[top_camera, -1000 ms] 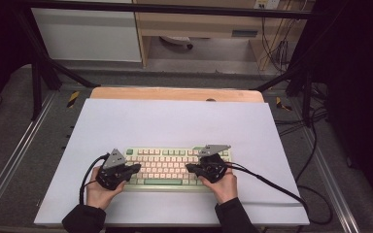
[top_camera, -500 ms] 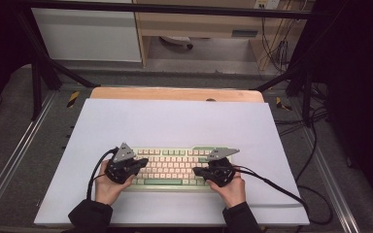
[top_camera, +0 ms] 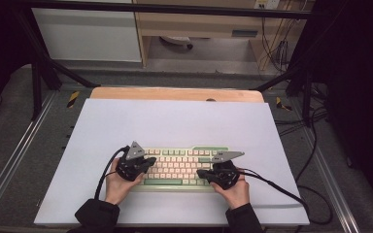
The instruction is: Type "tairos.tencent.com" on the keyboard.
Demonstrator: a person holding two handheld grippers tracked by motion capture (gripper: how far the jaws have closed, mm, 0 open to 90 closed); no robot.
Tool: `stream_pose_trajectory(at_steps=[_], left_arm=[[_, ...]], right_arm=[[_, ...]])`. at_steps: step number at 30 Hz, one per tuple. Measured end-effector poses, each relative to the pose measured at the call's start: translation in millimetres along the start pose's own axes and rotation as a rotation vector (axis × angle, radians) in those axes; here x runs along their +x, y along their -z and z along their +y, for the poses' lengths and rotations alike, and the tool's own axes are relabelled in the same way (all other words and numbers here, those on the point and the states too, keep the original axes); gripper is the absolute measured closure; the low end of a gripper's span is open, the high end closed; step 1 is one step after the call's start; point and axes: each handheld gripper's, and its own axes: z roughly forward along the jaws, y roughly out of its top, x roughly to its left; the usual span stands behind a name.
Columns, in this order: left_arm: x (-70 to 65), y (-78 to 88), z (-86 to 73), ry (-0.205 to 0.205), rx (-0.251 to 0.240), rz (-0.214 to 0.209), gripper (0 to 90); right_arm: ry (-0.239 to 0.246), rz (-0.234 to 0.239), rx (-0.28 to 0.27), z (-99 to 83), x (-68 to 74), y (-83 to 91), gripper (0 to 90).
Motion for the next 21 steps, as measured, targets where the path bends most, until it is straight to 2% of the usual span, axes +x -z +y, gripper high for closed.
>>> stream_pose_trajectory(at_steps=[21], left_arm=[[1.3, -10.8, -9.1, -0.009, 0.03, 0.0, 89.9]], right_arm=[[0.007, 0.008, 0.007, -0.6, 0.4, 0.2, 90.0]])
